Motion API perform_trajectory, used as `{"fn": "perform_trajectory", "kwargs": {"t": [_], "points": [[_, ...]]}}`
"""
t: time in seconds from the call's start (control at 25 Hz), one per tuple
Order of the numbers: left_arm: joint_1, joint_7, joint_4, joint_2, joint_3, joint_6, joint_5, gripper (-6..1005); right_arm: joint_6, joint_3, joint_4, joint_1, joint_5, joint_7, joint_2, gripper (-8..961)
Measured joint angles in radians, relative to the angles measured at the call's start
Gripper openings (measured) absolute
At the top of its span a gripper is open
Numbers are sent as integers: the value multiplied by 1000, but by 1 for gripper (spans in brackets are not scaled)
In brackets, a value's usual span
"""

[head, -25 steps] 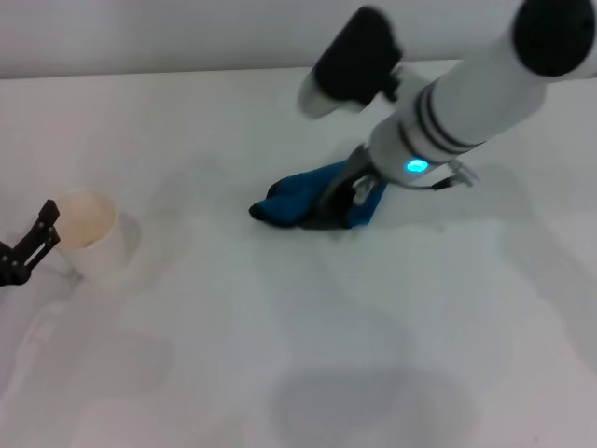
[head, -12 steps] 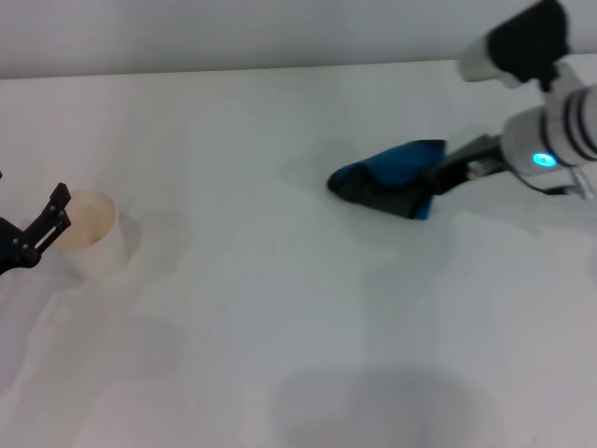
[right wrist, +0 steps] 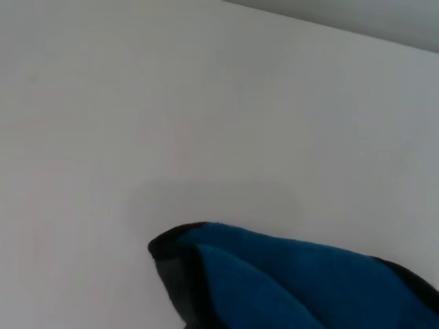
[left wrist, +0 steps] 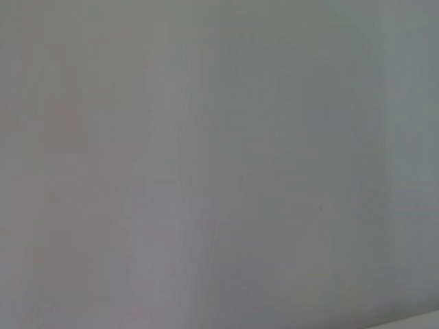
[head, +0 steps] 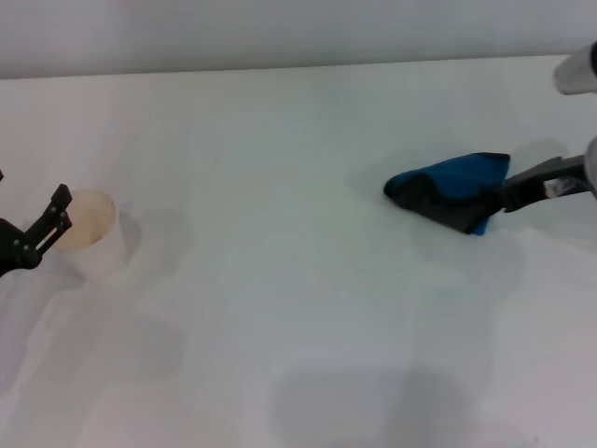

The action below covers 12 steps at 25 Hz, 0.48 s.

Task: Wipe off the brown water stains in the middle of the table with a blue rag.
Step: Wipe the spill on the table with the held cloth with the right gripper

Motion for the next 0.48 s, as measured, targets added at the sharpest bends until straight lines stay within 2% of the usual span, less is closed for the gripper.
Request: {"fn": "perform_trajectory", "kwargs": {"t": [0.24,0.48], "points": [[4,0,0,0,1,-1,0,888,18,80,-15,-32,2,-29,-10,23],[2,1,0,1,2,0,0,888,72,174,-23,-34,13,-103,1,23]]}}
